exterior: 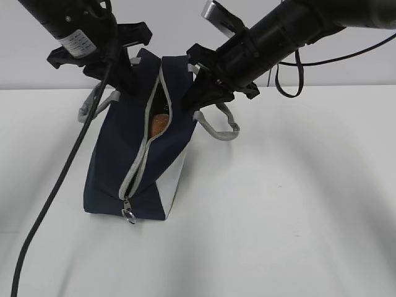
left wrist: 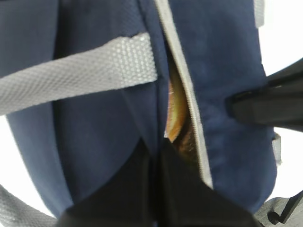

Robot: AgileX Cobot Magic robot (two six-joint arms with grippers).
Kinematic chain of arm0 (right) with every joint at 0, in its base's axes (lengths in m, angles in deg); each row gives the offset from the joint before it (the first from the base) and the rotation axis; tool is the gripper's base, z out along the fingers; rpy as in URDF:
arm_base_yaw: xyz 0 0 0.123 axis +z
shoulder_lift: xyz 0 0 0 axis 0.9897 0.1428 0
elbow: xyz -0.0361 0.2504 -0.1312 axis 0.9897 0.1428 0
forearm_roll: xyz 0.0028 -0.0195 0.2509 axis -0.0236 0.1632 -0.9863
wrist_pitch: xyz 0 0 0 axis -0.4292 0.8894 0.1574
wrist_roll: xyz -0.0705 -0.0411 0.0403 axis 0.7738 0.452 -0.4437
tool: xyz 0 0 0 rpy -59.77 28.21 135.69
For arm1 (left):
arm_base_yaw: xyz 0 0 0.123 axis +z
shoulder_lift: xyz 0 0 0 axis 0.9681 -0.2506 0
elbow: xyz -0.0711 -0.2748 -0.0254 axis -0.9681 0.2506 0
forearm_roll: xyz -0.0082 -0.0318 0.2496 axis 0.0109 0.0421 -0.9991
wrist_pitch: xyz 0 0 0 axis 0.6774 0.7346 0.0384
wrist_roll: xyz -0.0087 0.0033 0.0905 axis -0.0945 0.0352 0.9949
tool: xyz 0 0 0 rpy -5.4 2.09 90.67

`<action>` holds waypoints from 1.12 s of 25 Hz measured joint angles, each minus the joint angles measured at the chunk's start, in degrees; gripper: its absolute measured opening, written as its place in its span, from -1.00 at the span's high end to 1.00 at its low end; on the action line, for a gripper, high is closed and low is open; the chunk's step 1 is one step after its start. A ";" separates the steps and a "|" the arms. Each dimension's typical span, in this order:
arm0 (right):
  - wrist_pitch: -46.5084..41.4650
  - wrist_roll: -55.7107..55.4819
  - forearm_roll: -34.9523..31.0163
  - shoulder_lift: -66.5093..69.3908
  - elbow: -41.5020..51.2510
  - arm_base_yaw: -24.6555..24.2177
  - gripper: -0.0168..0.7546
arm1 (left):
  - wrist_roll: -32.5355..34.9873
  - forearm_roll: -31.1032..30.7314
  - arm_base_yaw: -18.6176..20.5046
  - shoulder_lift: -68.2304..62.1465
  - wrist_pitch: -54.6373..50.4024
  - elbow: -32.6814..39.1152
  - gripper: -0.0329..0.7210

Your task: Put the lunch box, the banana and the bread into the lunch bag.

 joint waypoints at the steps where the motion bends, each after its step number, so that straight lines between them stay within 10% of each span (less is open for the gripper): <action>1: -0.32 -0.43 0.47 -0.85 0.00 0.00 0.95 | 0.00 0.18 -0.78 0.00 0.44 0.00 0.91; 16: -5.87 -9.46 20.16 -9.56 0.00 -0.12 0.95 | 0.00 4.35 -6.92 -2.90 3.75 -5.35 0.91; 28: -5.87 -10.82 23.91 -10.30 0.00 -2.41 0.95 | -0.45 5.13 -8.64 -3.84 6.47 -6.32 0.91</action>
